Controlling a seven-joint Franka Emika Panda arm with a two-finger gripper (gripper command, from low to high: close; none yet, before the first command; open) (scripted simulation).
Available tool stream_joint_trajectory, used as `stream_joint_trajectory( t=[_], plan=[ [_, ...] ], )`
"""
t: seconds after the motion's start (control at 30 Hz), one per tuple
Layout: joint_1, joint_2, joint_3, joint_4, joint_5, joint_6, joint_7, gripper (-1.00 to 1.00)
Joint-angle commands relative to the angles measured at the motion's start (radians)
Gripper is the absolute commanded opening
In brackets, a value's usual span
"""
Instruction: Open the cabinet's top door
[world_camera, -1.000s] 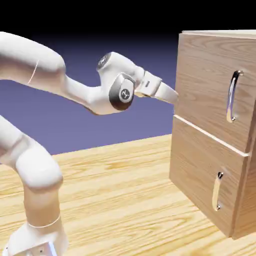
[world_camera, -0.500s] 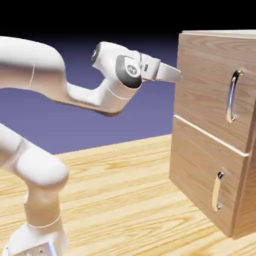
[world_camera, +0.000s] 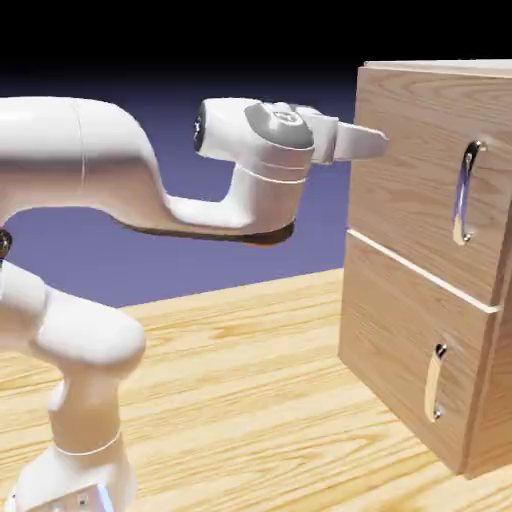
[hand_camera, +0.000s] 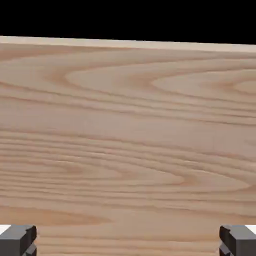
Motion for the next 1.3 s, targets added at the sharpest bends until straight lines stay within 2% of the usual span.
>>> stream_joint_trajectory(
  t=[0.0,0.63,0.7,0.87,0.9,1.27],
  plan=[
    [0.016,-0.006,-0.018,0.01,-0.044,0.0,0.031,0.0],
    [0.311,-0.12,-0.359,0.204,-0.87,0.0,0.621,0.0],
    [0.315,-0.121,-0.363,0.206,-0.882,0.0,0.63,0.0],
    [0.497,-0.08,-0.469,0.342,-0.888,-0.017,0.629,0.0],
    [0.497,-0.08,-0.469,0.342,-0.888,-0.017,0.629,-1.0],
    [0.134,0.012,-0.218,0.067,-0.79,-0.191,0.721,-1.0]
  ],
)
